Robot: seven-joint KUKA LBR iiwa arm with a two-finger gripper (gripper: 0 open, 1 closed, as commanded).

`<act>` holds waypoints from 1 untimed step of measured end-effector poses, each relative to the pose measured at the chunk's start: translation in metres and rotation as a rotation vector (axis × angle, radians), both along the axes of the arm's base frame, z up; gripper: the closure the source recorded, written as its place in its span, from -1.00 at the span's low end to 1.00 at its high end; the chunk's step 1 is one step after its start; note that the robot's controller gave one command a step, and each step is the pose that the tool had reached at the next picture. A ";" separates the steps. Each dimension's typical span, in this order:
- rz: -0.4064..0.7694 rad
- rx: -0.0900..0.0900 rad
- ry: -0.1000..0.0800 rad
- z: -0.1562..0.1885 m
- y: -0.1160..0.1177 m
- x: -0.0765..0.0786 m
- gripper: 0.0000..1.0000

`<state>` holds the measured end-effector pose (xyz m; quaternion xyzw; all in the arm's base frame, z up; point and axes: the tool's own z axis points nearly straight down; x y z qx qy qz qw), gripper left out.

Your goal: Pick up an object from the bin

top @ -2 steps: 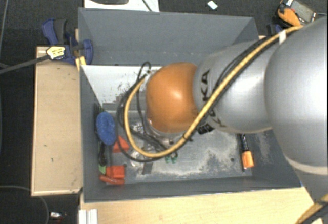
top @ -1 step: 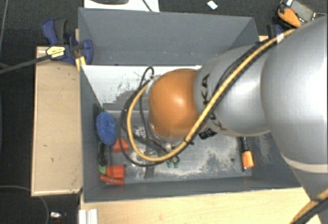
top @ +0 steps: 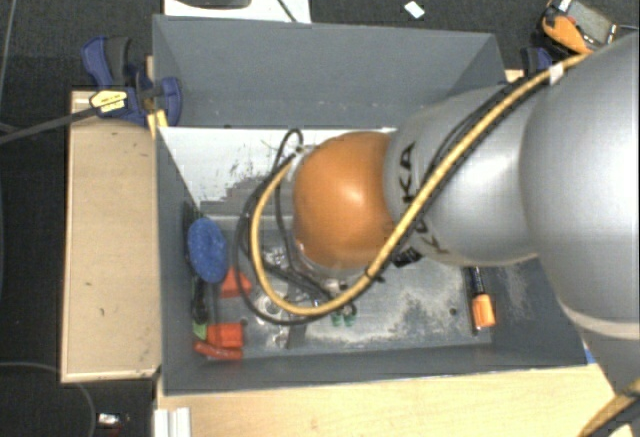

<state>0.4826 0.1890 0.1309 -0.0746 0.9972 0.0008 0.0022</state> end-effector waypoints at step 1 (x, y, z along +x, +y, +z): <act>-0.120 0.004 -0.005 -0.046 -0.008 0.001 -1.00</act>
Offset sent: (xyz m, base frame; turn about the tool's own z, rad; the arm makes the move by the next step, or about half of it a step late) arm 0.0003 -0.0076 -0.0609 0.1301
